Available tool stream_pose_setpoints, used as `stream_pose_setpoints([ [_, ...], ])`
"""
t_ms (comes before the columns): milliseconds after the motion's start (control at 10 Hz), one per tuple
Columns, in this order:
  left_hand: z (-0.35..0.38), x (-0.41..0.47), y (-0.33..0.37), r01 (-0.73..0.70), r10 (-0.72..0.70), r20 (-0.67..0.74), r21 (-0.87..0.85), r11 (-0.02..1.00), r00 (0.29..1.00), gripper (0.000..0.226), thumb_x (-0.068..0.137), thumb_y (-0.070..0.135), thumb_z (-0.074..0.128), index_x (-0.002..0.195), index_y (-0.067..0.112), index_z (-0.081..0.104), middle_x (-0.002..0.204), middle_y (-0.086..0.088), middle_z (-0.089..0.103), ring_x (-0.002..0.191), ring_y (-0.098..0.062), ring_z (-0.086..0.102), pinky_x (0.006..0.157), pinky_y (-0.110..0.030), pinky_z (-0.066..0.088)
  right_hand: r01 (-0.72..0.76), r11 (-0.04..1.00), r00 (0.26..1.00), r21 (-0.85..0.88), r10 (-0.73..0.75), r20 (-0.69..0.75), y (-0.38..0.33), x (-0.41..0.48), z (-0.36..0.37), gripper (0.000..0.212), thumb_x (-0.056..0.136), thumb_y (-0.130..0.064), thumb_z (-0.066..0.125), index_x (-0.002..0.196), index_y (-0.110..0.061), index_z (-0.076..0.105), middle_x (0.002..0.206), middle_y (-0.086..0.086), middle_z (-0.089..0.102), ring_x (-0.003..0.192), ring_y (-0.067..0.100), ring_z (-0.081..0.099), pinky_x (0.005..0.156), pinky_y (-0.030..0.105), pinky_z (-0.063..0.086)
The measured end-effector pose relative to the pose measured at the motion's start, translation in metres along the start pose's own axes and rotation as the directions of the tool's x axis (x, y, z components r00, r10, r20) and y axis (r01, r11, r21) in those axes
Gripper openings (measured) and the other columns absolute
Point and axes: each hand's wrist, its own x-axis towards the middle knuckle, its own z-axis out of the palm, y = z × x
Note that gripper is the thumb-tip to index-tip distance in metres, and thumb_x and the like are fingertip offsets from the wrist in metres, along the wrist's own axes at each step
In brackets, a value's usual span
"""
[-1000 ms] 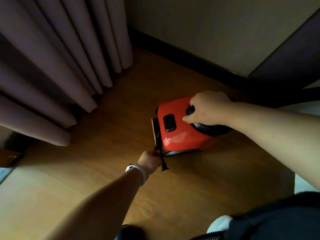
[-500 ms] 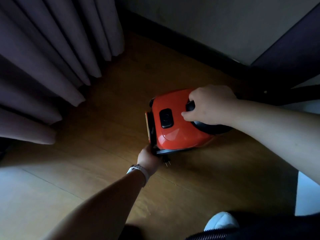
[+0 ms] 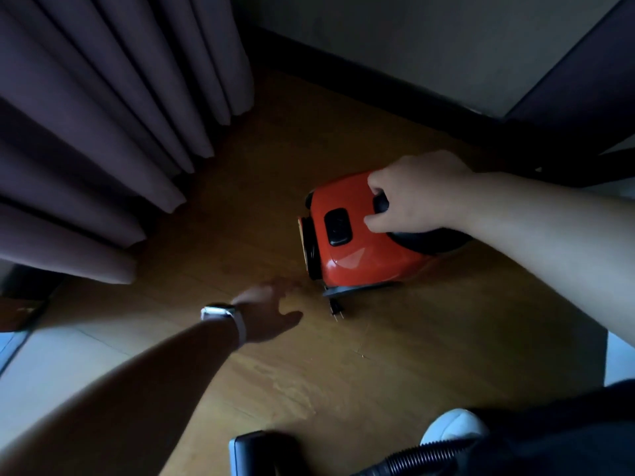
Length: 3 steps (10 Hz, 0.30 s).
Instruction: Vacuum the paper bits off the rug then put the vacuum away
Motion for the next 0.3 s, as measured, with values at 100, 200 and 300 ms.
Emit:
stream_pose_setpoints([
  [100,-0.026,-0.001,-0.004,-0.043,0.041,0.018,0.142,0.989,0.999,0.063,0.086,0.044,0.065,0.143,0.025,0.043,0.143,-0.002,0.049,0.128,-0.021,0.048,0.101,-0.027,0.039,0.033,0.999,0.999,-0.007,-0.033,-0.034,-0.001,0.003,-0.002,0.037,0.080,-0.064,0.054,0.091,-0.028,0.055,0.087,-0.007,0.057,0.076,0.017,0.055,0.058,0.030,0.037],
  [200,-0.051,-0.015,0.007,-0.102,0.111,-0.030,0.221,0.970,0.993,0.068,0.085,0.048,0.064,0.144,0.025,0.041,0.146,0.000,0.043,0.132,-0.022,0.043,0.104,-0.029,0.038,0.078,0.997,0.992,0.013,-0.076,-0.102,-0.002,-0.005,-0.011,0.048,0.083,-0.060,0.051,0.116,-0.026,0.058,0.113,-0.002,0.058,0.103,0.022,0.054,0.084,0.039,0.044],
  [300,-0.075,-0.048,0.029,-0.099,0.113,-0.117,0.117,0.988,0.987,0.066,0.081,0.051,0.061,0.140,0.027,0.045,0.144,0.004,0.045,0.129,-0.022,0.044,0.104,-0.037,0.040,0.131,0.985,0.986,0.113,-0.118,-0.114,-0.021,-0.030,-0.024,0.045,0.089,-0.051,0.049,0.122,-0.022,0.059,0.124,0.001,0.056,0.113,0.023,0.051,0.097,0.042,0.040],
])
